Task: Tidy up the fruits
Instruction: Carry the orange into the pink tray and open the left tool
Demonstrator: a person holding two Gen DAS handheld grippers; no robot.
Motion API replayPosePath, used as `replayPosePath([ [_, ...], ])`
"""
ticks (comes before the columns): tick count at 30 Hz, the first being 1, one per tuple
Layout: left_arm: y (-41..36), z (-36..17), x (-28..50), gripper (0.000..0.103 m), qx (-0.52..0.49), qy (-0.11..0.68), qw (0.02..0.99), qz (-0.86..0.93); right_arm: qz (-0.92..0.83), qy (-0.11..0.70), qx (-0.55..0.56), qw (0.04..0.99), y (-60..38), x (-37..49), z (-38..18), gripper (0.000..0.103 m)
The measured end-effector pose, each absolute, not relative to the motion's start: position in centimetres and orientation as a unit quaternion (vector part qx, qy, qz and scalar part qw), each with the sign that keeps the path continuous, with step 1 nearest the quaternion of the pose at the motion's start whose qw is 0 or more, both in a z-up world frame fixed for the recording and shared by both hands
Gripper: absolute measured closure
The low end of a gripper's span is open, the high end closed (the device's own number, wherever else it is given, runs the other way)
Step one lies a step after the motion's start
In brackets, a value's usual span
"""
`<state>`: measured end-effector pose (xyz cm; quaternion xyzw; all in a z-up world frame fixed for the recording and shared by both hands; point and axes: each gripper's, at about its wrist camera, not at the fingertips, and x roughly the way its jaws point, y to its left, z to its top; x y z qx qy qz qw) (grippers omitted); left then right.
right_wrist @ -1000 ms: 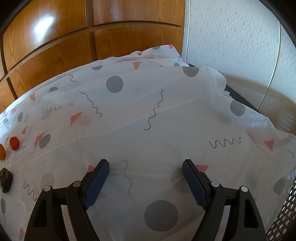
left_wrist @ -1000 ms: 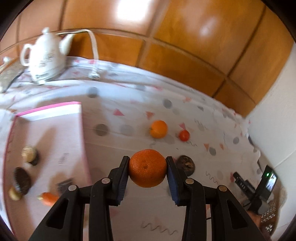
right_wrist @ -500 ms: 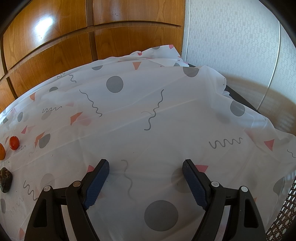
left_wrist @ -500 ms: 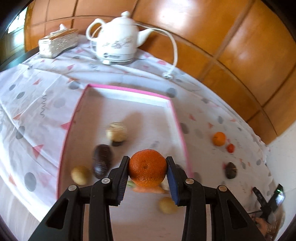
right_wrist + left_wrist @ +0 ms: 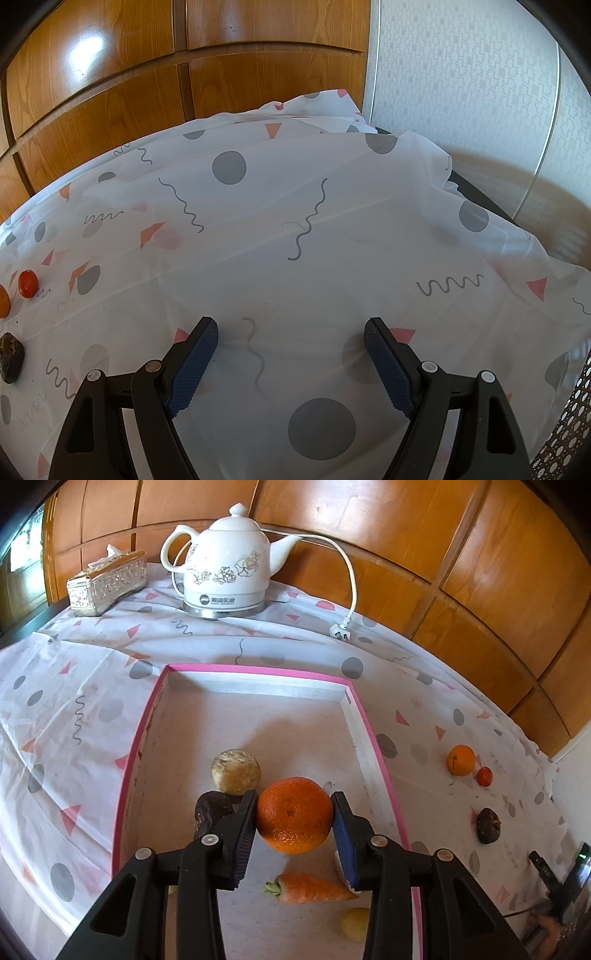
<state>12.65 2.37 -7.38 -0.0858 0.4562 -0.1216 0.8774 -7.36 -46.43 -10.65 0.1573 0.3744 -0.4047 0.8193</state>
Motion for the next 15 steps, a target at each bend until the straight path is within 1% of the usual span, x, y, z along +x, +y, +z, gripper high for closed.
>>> replayPosePath([
  [1,2.4,-7.3,12.5,0.058,-0.088,0.455,0.877,-0.123,-0.405,0.374,0.157,0.819,-46.4,-7.4,-10.7,0.02],
  [2,2.3,-7.3,12.4,0.058,-0.088,0.455,0.878,-0.123,-0.405,0.374,0.157,0.819,-46.4,-7.4,-10.7,0.02],
  [7,2.6,-7.6,12.0,0.058,-0.089,0.46,0.876,-0.112,-0.404,0.374,0.158,0.819,-46.4,-7.4,-10.7,0.02],
  [15,2.5,-6.1,9.8,0.057,-0.074,0.438,0.891,-0.094,-0.404,0.374,0.157,0.82,-46.4,-7.4,-10.7,0.02],
])
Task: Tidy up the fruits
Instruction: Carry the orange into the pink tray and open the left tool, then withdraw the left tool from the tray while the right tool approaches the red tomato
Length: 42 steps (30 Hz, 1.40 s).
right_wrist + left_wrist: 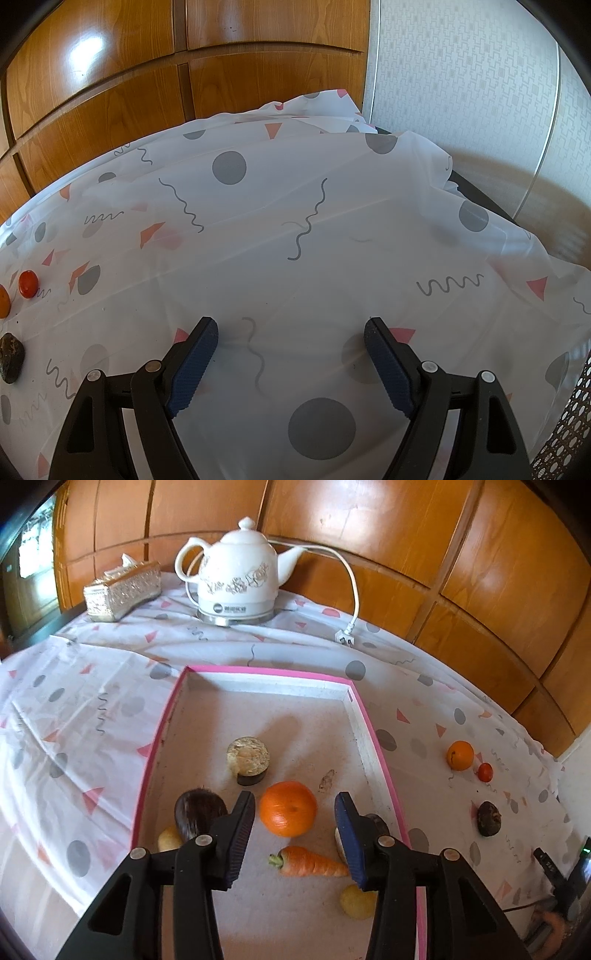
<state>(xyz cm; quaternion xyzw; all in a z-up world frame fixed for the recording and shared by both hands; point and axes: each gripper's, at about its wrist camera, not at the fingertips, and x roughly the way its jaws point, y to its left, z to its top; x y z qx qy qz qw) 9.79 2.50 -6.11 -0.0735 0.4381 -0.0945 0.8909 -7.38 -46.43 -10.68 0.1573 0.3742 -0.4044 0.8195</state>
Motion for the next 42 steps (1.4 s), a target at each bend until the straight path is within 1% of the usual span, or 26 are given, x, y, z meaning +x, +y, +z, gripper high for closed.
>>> replayPosePath([
  [2,2.5,-5.8,9.2,0.053,-0.073,0.433,0.894,-0.092,-0.404,0.374,0.157,0.82,-46.4,-7.4,-10.7,0.02],
  [4,2.4,-5.6,8.6,0.053,-0.071,0.431,0.895,-0.093,-0.404,0.374,0.157,0.82,-46.4,-7.4,-10.7,0.02],
  [12,3.0,-5.5,6.9,0.053,-0.073,0.43,0.896,-0.088,-0.405,0.374,0.157,0.82,-46.4,-7.3,-10.7,0.02],
  [22,4.9,-5.0,5.6,0.053,-0.076,0.408,0.908,-0.051,-0.403,0.375,0.159,0.819,-46.4,-7.5,-10.7,0.02],
  [33,5.8,-5.5,5.6,0.053,-0.084,0.41,0.907,-0.041,-0.403,0.383,0.156,0.816,-46.4,-7.1,-10.7,0.02],
  [36,6.2,-5.4,5.7,0.053,-0.088,0.409,0.908,-0.037,-0.401,0.396,0.155,0.811,-46.5,-6.8,-10.4,0.02],
  [38,6.5,-5.5,5.7,0.053,-0.09,0.41,0.907,-0.034,-0.389,0.406,0.162,0.811,-46.4,-6.4,-10.1,0.022],
  [39,6.7,-5.6,5.7,0.053,-0.092,0.411,0.907,-0.032,-0.374,0.407,0.167,0.817,-46.1,-6.0,-9.7,0.026],
  [42,7.2,-5.8,5.9,0.053,-0.097,0.414,0.905,-0.025,-0.336,0.398,0.153,0.84,-44.3,-4.5,-8.3,0.026],
])
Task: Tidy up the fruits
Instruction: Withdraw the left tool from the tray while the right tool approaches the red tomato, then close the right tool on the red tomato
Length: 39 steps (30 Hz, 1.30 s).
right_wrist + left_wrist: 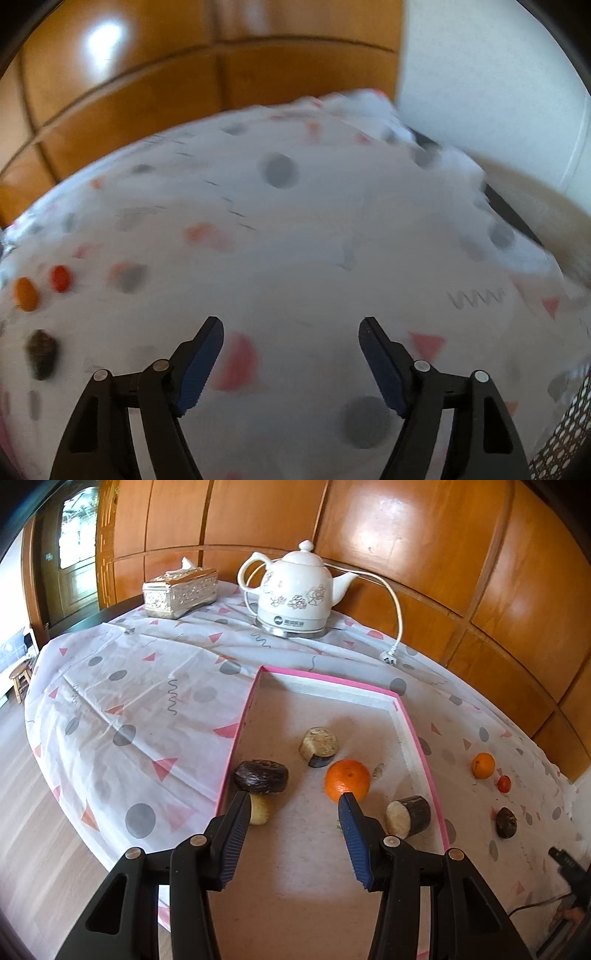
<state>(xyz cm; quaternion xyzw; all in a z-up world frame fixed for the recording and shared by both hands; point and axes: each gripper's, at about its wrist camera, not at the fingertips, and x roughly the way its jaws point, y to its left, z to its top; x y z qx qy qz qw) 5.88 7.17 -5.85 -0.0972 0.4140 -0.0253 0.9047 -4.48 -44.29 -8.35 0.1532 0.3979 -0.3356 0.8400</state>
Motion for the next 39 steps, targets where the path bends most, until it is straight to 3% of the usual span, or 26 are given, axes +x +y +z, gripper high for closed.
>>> replayPosePath([
  [9,7.7,-6.1,6.1,0.053,-0.099,0.416,0.904,-0.016,-0.158,0.42,0.122,0.886,-37.4,3.2,-6.7,0.029],
  [13,8.1,-6.3,6.1,0.053,-0.102,0.419,0.902,-0.008,-0.126,0.434,0.119,0.884,-35.6,6.1,-7.2,0.036],
  [21,8.8,-6.5,6.2,0.052,-0.111,0.423,0.899,0.004,-0.088,0.454,0.116,0.879,-33.7,11.2,-7.6,0.036],
  [23,8.8,-6.5,6.2,0.052,-0.111,0.424,0.899,0.005,-0.094,0.473,0.099,0.871,-33.2,12.7,-8.7,0.045],
  [25,8.9,-6.5,6.2,0.052,-0.111,0.424,0.899,0.006,-0.09,0.497,0.094,0.858,-33.2,13.7,-10.2,0.068],
  [27,9.0,-6.6,6.2,0.052,-0.111,0.425,0.898,0.008,-0.098,0.489,0.082,0.863,-33.2,13.8,-10.3,0.075],
  [39,8.8,-6.2,5.7,0.052,-0.111,0.422,0.9,0.005,-0.114,0.464,0.095,0.873,-34.3,11.5,-9.2,0.075],
])
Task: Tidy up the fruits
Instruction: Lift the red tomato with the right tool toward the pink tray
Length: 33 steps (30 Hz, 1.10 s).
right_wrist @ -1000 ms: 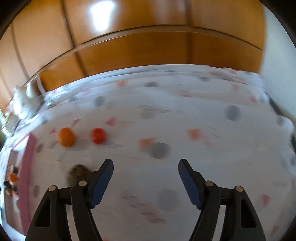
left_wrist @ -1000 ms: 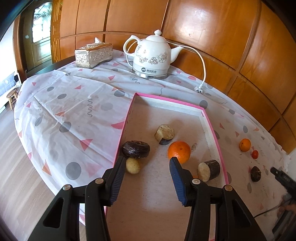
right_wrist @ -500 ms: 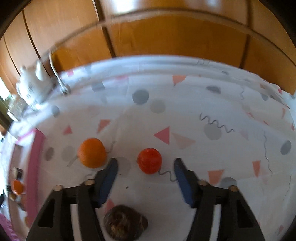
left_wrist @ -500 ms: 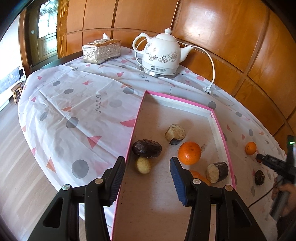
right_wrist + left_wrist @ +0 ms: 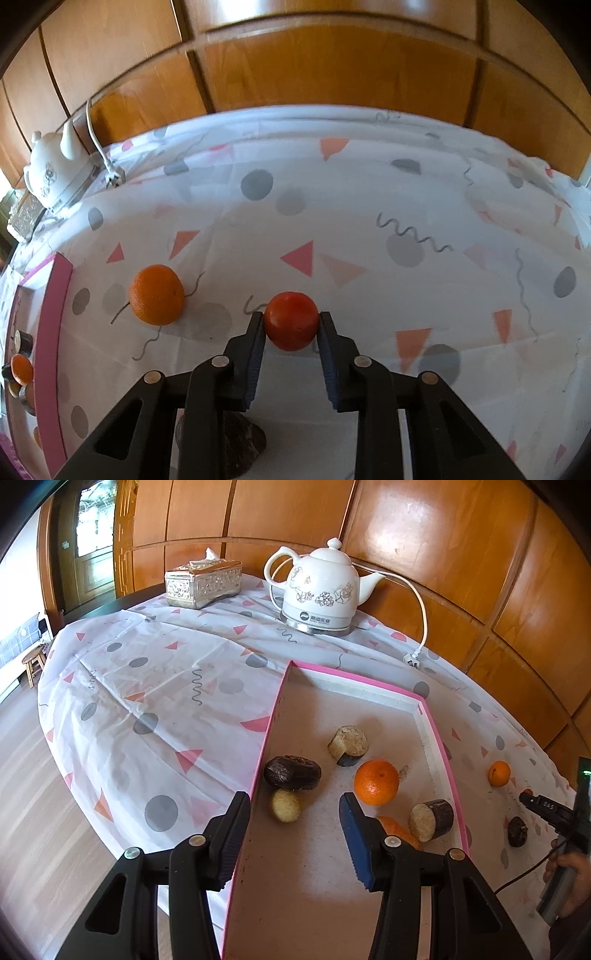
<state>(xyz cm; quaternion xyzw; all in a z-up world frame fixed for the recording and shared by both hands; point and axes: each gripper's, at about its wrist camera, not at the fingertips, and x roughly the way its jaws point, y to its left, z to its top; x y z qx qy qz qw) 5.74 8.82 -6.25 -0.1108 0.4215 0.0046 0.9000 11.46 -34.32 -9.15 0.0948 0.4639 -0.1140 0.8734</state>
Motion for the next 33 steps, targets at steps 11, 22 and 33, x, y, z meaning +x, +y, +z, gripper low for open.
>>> replayPosePath([
  [11,8.8,-5.8,5.0,0.051,-0.114,0.416,0.902,-0.003,-0.083,0.428,0.099,0.895,-32.8,7.7,-6.0,0.075],
  [22,8.7,-5.4,4.3,0.051,-0.117,0.411,0.904,-0.013,0.006,0.425,0.105,0.899,-27.7,4.0,-4.9,0.075],
  [33,11.0,-4.9,4.0,0.05,-0.141,0.395,0.908,0.009,0.155,0.434,0.046,0.886,-17.5,2.0,-3.5,0.075],
])
